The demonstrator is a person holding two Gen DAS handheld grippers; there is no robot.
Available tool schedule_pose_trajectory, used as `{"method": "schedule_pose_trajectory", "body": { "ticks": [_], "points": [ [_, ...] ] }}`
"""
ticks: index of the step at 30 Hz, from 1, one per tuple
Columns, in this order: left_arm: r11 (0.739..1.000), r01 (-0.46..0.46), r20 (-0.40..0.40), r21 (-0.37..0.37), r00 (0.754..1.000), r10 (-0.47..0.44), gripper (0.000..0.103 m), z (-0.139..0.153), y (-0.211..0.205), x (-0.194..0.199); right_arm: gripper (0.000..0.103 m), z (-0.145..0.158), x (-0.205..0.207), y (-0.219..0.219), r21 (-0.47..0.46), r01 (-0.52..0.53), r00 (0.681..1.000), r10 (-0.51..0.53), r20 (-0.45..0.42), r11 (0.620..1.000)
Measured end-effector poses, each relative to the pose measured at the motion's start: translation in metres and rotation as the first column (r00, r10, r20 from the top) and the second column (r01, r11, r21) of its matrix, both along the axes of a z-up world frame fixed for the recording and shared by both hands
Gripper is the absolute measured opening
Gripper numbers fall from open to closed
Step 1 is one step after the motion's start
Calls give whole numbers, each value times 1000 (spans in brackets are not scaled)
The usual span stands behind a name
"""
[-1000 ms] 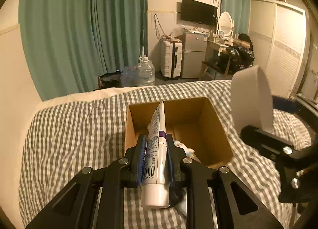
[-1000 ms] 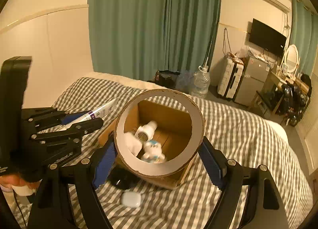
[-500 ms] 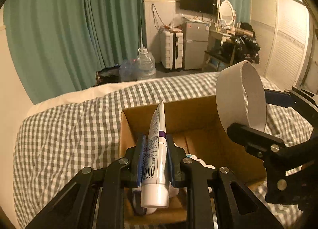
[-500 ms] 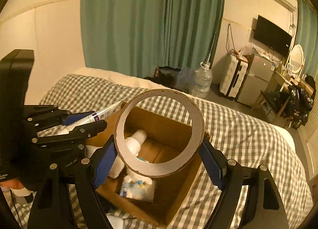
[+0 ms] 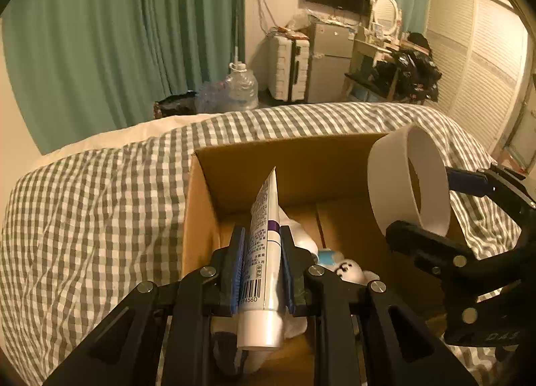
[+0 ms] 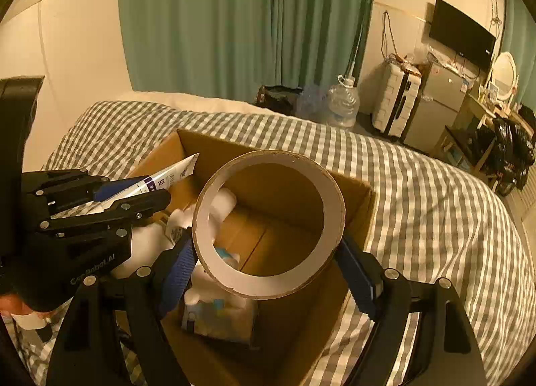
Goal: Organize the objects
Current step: 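Carry toothpaste and tape roll over the box while both grippers open to drop them, then grasp the white HUAWEI earbud case with the right gripper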
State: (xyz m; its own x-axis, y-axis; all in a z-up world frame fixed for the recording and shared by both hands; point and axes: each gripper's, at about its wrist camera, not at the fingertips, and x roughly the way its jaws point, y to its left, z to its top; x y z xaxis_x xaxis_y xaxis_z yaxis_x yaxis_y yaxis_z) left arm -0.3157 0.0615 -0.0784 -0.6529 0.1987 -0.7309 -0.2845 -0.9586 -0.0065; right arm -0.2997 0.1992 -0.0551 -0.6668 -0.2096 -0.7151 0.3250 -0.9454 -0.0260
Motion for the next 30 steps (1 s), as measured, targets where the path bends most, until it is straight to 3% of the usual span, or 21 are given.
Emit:
{"method": "schedule_pose_trajectory", "body": {
  "ticks": [2,4,6,8,13,20,30],
  "points": [
    [1000,10,-23,10,1000,-10,22,5,0,9,81,3,7,3,-19,4,1000,-5,-7,1000],
    [1000,21,-36,19,999,-21,25,13,-5,16,88,8,13,6,-22,18,1000,-19,-15,1000],
    [1000,12,-43,17,999,-11,37,21,-10,23,89,14,16,5,-18,29,999,-30,-24,999],
    [1000,-4,-58,8,998,4,56,31,-14,30,90,23,23,6,-24,35,999,-36,-29,999],
    [999,-35,-94,7,995,36,77,59,-31,53,92,53,51,4,-22,31,997,-33,-74,999],
    [998,-61,-146,-6,988,60,93,90,-53,93,92,89,89,-7,11,23,991,-21,-135,1000],
    [995,-95,-165,-21,982,90,96,107,-66,135,92,122,139,-19,32,-14,980,20,-198,999]
  ]
}}
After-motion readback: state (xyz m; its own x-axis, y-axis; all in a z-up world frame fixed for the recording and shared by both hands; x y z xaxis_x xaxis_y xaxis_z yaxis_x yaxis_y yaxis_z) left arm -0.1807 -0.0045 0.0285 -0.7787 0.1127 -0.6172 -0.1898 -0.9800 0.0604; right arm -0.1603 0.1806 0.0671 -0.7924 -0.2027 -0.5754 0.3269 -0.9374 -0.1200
